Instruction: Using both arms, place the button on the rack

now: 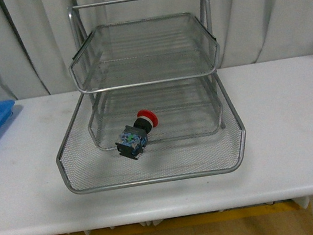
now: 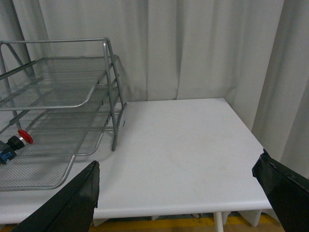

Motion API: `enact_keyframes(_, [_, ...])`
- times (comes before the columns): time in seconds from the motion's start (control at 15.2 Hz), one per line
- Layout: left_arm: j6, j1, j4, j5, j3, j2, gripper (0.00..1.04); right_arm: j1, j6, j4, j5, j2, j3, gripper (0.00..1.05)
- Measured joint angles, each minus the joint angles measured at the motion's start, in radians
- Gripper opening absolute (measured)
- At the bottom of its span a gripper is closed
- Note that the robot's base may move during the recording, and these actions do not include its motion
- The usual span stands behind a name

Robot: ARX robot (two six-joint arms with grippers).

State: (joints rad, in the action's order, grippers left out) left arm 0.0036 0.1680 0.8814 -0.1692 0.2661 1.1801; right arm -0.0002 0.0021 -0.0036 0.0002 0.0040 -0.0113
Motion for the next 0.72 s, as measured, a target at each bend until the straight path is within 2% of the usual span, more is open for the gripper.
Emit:
enact_keyframes(0.33, [0.000, -0.084, -0.099, 0.082, -0.159, -0.273, 0.02, 0.000, 0.000, 0.000, 0.000, 0.000, 0.000, 0.98])
enact_keyframes(0.46, [0.000, -0.156, -0.145, 0.157, -0.183, -0.352, 0.02, 0.000, 0.000, 0.000, 0.000, 0.000, 0.000, 0.98])
enact_keyframes(0.53, [-0.001, -0.171, -0.159, 0.154, -0.195, -0.380, 0.02, 0.000, 0.000, 0.000, 0.000, 0.000, 0.000, 0.98])
enact_keyframes(0.59, [-0.001, -0.172, -0.093, 0.158, -0.225, -0.375, 0.02, 0.000, 0.000, 0.000, 0.000, 0.000, 0.000, 0.98])
enact_keyframes(0.72, [0.000, -0.168, -0.171, 0.168, -0.254, -0.418, 0.02, 0.000, 0.000, 0.000, 0.000, 0.000, 0.000, 0.98])
